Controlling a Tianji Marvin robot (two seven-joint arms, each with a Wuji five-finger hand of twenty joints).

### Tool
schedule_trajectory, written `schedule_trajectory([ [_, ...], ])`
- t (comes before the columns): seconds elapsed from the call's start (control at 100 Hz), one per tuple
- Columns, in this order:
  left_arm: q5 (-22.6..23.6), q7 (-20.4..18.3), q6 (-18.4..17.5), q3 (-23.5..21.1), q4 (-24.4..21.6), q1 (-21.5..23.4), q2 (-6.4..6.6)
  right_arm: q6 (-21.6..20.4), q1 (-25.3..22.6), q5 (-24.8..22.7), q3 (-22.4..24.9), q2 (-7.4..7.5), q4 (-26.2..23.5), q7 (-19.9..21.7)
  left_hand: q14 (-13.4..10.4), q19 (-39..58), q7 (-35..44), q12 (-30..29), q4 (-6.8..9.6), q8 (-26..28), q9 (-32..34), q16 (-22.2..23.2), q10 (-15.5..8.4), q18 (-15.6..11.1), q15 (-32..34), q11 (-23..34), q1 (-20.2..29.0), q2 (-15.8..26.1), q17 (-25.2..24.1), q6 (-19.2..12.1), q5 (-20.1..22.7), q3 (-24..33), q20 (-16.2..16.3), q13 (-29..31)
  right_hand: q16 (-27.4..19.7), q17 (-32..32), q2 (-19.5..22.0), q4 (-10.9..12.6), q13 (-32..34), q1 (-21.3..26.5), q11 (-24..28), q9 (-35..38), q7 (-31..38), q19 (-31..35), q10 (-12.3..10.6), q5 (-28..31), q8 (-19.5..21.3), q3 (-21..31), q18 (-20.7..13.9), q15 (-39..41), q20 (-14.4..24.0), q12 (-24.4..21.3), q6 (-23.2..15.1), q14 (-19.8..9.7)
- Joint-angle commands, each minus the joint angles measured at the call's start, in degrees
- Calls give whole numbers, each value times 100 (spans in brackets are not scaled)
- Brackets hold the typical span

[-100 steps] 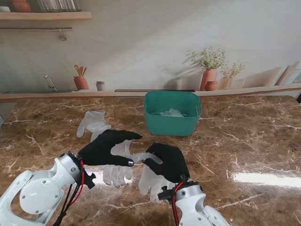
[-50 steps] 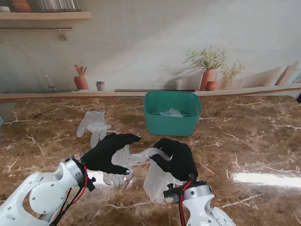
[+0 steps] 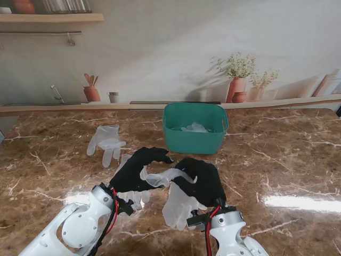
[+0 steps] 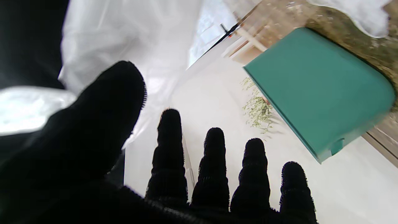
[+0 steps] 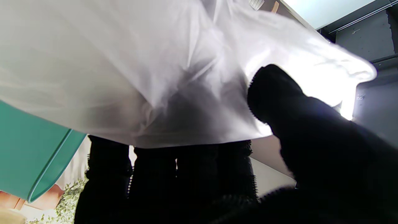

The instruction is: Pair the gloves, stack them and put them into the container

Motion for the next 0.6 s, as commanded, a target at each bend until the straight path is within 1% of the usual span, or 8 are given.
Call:
schedule_trajectory([
  [0.0, 4, -63, 6, -4, -80, 97, -62, 92, -75, 32, 49, -8, 23, 39, -157, 221, 473, 112, -119, 358, 389, 85, -113, -125, 153, 121, -88, -76, 12, -260, 395, 177, 64, 346, 95, 50, 9, -250, 254, -4, 16, 264, 87, 192, -13, 127, 64, 212, -13, 85, 133, 111, -37, -153],
  [0.06, -154, -113, 11, -46, -129, 150, -61, 152, -87, 40, 85, -12, 37, 29, -133, 364, 737, 169, -123, 595, 696, 101, -98, -92, 209, 171, -74, -65, 23, -284, 562, 179, 53, 514, 97, 49, 11, -249, 253, 0, 14, 264, 87, 193, -12, 126, 63, 212, -10, 84, 133, 113, -39, -152],
  [0.11, -344, -166, 30, -80, -181, 205, -62, 186, -96, 46, 113, -15, 55, 25, -97, 614, 1186, 337, -508, 863, 1199, 197, -88, -69, 336, 287, 507, -44, 16, -490, 976, -557, -14, 780, 98, 49, 7, -250, 253, 0, 12, 264, 88, 193, -12, 126, 63, 210, -10, 83, 133, 114, -39, -151],
  [0.16, -543, -239, 60, -110, -235, 258, -62, 212, -114, 62, 136, -14, 66, 37, -34, 878, 1770, 519, -369, 617, 1844, 399, -129, -20, 589, 457, 1077, 276, 43, -661, 1425, -1339, -50, 1272, 98, 38, 9, -251, 248, -2, 10, 263, 88, 190, -10, 126, 62, 207, -5, 81, 133, 115, -39, -149],
  [0.2, -705, -265, 82, -117, -267, 294, -70, 226, -130, 67, 151, -12, 78, 44, 7, 1106, 2098, 669, -348, 375, 2323, 597, -178, 12, 808, 609, 1219, 471, 72, -642, 1852, -1361, -46, 1618, 99, 37, 2, -254, 247, -8, 10, 263, 89, 194, -10, 127, 62, 200, 4, 79, 135, 116, -39, -149],
  [0.34, -1237, -691, 155, -190, -404, 406, -6, 236, -227, -74, 226, 12, 138, 50, 258, 2104, 1967, 2042, -296, -451, 3531, 1581, -154, 340, 1872, 823, 1426, 1035, 315, -286, 2239, -1611, 38, 2633, 104, 275, -184, -254, 383, 38, 6, 377, 104, 387, 52, 236, -38, 194, 202, 138, 171, 94, 37, -72],
  [0.46, -1440, -1094, 160, -242, -458, 468, 92, 190, -397, -210, 303, 50, 141, 99, 387, 2754, 1767, 1719, -212, -407, 3811, 1907, 88, 475, 2289, 1206, 1619, 1367, 452, -16, 2268, -1925, 67, 3005, 56, 606, -417, -315, 665, 159, 38, 465, 159, 715, 122, 349, -262, 127, 276, 192, 195, 17, 53, -30],
  [0.59, -1536, -1332, 104, -232, -472, 508, 158, 117, -602, -332, 362, 92, 127, 165, 404, 3569, 1750, 1550, -197, -441, 4604, 2022, 6, 658, 2798, 1484, 1639, 1393, 881, 280, 2285, -1879, 296, 3727, 59, 884, -691, -336, 898, 344, 379, 499, 288, 958, 204, 443, -579, 41, 285, 342, 141, -185, 96, -27],
])
